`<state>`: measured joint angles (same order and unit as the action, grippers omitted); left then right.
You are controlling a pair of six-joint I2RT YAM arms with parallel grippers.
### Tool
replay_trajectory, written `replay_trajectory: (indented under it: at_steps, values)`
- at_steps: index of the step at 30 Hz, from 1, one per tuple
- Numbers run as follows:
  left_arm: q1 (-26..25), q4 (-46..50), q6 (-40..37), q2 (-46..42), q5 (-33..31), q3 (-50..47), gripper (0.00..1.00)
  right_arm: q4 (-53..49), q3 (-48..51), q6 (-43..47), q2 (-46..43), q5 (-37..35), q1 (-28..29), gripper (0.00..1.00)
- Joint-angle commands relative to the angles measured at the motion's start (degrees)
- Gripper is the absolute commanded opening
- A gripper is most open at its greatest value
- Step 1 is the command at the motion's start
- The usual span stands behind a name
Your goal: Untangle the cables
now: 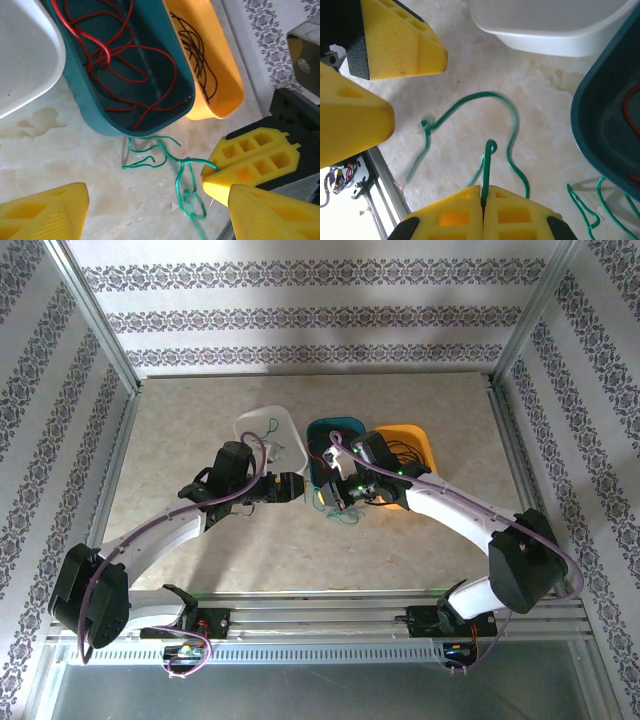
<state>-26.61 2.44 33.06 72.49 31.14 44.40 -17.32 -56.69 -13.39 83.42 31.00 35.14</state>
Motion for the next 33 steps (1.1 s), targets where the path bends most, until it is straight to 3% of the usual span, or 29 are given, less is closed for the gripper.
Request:
replay_trajectory:
  at_steps: [1, 5, 9, 12, 16, 20, 26, 33]
  values:
    - [0.5, -2.7, 0.8, 1.2, 4.3, -0.2, 0.74, 1.5, 1.0, -0.4, -1.6, 1.2, -0.4, 0.00]
    - [0.4, -3.9, 2.1, 4.4, 6.5, 0.3, 0.73, 1.8, 0.7, -0.6, -2.0, 1.1, -0.4, 0.00]
    - [0.3, -7.7, 3.5, 5.9, 8.2, -0.5, 0.64, 1.8, 0.3, -0.5, -2.2, 0.8, -0.4, 0.00]
    - [0.3, -8.8, 3.8, 6.9, 8.3, -0.6, 0.48, 2.2, 0.1, -0.8, -2.0, 1.1, -0.4, 0.00]
    - [0.3, -12.6, 5.2, 7.2, 5.7, -1.8, 0.13, 2.6, 0.2, -1.3, -2.4, 1.3, -0.4, 0.00]
    - [0.3, -14.5, 7.2, 7.0, 0.0, -2.7, 0.00, 3.1, 1.3, -1.9, -4.0, 1.6, -0.4, 0.00]
    - [0.3, -2.1, 6.0, 8.6, -13.8, -0.5, 0.00, 7.1, 4.0, -5.3, -10.9, -0.2, -3.2, 0.00]
    - [0.4, 3.8, 6.7, 10.4, -18.7, 0.2, 0.00, 10.5, 5.3, -9.0, -17.9, -2.5, -8.1, 0.00]
